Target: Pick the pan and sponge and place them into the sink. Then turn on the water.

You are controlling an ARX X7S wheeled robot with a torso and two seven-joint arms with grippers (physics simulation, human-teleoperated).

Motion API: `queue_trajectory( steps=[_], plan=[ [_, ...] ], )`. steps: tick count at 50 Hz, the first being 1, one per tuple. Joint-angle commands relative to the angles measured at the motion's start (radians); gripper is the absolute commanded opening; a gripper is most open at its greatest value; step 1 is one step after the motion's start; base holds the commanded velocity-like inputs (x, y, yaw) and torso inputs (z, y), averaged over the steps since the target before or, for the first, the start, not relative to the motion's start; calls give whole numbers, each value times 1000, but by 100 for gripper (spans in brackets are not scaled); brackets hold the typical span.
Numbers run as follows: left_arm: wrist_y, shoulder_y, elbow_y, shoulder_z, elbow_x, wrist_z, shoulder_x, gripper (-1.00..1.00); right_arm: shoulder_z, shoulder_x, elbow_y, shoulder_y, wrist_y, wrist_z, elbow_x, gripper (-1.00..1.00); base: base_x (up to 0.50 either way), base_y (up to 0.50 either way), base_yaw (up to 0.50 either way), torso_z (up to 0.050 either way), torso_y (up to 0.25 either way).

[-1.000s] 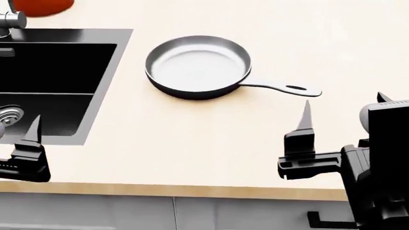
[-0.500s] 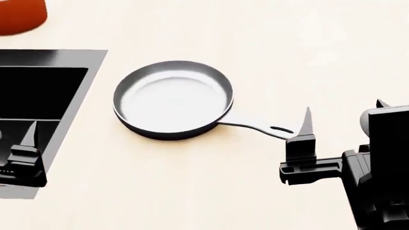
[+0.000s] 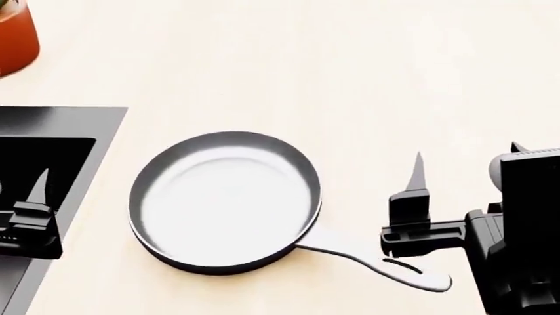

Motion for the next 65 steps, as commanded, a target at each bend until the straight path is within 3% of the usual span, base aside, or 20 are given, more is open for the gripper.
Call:
queue_trajectory(
  steps=[1, 12, 20, 26, 31, 35, 39, 52, 65],
  plan=[
    [9, 9, 1, -36, -17, 34, -17, 100, 5, 1, 0, 2, 15, -7, 2, 100, 348, 0, 0, 0, 10],
    [25, 25, -7, -41, -18, 33, -20, 100, -2, 7, 4, 21, 82, -67, 65, 100, 274, 0, 0, 0, 0],
    [17, 27, 11, -23, -16, 19, -16, 100, -81, 107, -62, 137, 373, -170, 199, 100, 0, 0, 0, 0, 1],
    [21, 32, -1, -21, -16, 21, -21, 100, -53, 235, 44, 198, 377, 154, 791, 100, 0, 0, 0, 0, 0],
    [8, 28, 8, -25, -20, 19, -25, 100, -156, 295, 110, 272, 374, 197, 951, 100, 0, 0, 0, 0, 0],
    [11, 34, 6, -27, -21, 16, -21, 100, -286, 346, 187, 386, 373, 312, 1099, 100, 0, 0, 0, 0, 0],
    [30, 46, -7, -27, -18, 17, -22, 100, -459, 400, 275, 507, 372, 312, 1189, 100, 0, 0, 0, 0, 0],
    [13, 63, 20, -49, -28, 16, -36, 100, -797, 394, 374, 637, 267, 94, 953, 100, 0, 0, 0, 0, 0],
    [34, 95, 14, -55, -28, 18, -43, 100, -953, 352, 495, 663, 145, -51, 793, 100, 0, 0, 0, 0, 0]
  ],
)
